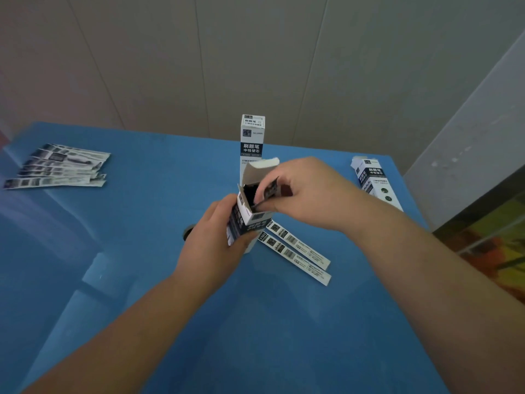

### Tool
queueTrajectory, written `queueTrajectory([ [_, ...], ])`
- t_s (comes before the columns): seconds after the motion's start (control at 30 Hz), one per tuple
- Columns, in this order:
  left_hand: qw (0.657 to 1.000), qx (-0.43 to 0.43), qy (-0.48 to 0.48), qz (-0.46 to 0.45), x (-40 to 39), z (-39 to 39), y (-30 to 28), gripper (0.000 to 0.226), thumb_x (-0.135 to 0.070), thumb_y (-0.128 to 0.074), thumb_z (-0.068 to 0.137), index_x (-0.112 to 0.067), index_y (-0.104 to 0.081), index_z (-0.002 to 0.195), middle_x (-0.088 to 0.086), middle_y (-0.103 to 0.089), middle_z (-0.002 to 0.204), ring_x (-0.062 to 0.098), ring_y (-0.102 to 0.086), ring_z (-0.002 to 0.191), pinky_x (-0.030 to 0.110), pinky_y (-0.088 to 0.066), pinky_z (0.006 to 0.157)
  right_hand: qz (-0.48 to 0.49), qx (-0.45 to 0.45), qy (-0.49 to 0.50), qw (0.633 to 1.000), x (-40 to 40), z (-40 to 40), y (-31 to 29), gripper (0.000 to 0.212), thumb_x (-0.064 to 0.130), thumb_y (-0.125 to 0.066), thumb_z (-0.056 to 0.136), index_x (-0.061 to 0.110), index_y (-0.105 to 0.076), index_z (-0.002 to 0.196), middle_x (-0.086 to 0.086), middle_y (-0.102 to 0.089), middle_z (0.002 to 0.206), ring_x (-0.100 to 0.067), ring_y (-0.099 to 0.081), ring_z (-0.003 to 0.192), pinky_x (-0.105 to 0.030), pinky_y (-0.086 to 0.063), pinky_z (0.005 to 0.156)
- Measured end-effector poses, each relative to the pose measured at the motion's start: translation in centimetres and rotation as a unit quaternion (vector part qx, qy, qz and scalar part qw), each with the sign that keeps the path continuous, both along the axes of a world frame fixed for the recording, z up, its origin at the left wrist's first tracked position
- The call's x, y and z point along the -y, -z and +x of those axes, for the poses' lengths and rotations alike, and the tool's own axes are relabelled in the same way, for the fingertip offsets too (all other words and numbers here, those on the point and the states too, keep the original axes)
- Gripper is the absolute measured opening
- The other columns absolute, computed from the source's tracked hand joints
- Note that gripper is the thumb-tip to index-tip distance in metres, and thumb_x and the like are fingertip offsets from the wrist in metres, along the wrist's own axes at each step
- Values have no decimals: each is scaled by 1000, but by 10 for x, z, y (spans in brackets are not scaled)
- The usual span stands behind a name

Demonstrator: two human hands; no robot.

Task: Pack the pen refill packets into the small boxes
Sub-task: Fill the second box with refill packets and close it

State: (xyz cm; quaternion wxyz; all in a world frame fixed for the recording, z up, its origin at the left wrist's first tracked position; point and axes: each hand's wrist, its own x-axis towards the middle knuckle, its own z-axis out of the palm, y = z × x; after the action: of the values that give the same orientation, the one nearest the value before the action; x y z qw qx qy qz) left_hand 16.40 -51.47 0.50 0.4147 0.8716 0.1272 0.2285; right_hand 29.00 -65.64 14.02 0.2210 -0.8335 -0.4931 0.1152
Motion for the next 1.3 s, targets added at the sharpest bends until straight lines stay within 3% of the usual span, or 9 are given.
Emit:
queueTrajectory([
  [0.17,1000,-6,5,0,-1,-2,0,57,-50,-64,79,-54,-39,130,-46,-44,117,2,-58,110,39,-54,94,6,27,2,1000,1,0,-14,10,40,-75,86,32,-76,91,18,-65,73,13,-54,66,-13,-34,54],
  [0.27,1000,-4,8,2,1,-2,-1,59,-57,-57,76,-52,-38,132,-43,-46,118,2,-58,110,35,-53,92,-51,89,-28,994,-4,-6,-24,6,38,-72,87,34,-76,90,15,-68,79,6,-57,68,-19,-38,56],
  [0.4,1000,-6,13,13,5,-3,-2,59,-51,-63,77,-48,-42,132,-35,-49,115,0,-56,107,33,-52,89,-205,154,-35,966,-21,-14,-19,16,19,-60,90,26,-72,80,5,-67,76,0,-49,41,-22,-35,46],
  [0.57,1000,-7,11,2,2,-5,-1,58,-45,-67,80,-48,-41,131,-38,-49,117,1,-58,109,33,-52,90,-162,116,-21,980,-19,-12,-27,10,33,-68,86,29,-75,79,5,-70,68,-3,-61,38,-21,-39,47],
  [0.77,1000,-2,12,9,4,-3,1,55,-47,-69,79,-51,-43,127,-31,-51,119,-6,-54,107,24,-49,85,-212,179,-23,960,-26,-17,-13,24,20,-59,88,20,-60,64,2,-55,61,-2,-45,38,-21,-31,44],
  [0.9,1000,-3,18,-9,0,-1,1,55,-50,-68,77,-53,-42,126,-38,-49,118,-1,-57,110,31,-51,92,-39,14,21,999,-6,-8,-3,2,30,-74,81,32,-74,80,11,-70,75,-2,-62,49,-17,-42,46],
  [1.03,998,12,10,-62,-5,-4,5,68,-49,-72,82,-54,-33,138,-27,-57,124,-3,-58,116,30,-51,99,229,-100,132,959,21,-8,29,35,49,-84,68,43,-61,94,24,-67,99,-6,-58,66,-16,-44,60],
  [1.13,995,43,40,-80,-3,-7,5,81,-58,-64,79,-58,-21,147,-31,-54,129,-2,-58,120,21,-50,98,225,-175,166,944,29,-14,59,52,52,-87,65,44,-52,103,23,-62,110,1,-64,92,-25,-49,75],
  [1.3,993,59,87,-56,-2,-6,11,73,-45,-63,90,-51,-24,152,-16,-51,142,8,-55,128,31,-50,103,299,-255,94,915,21,-25,80,37,34,-78,80,39,-61,113,14,-66,127,-9,-68,112,-42,-60,88],
])
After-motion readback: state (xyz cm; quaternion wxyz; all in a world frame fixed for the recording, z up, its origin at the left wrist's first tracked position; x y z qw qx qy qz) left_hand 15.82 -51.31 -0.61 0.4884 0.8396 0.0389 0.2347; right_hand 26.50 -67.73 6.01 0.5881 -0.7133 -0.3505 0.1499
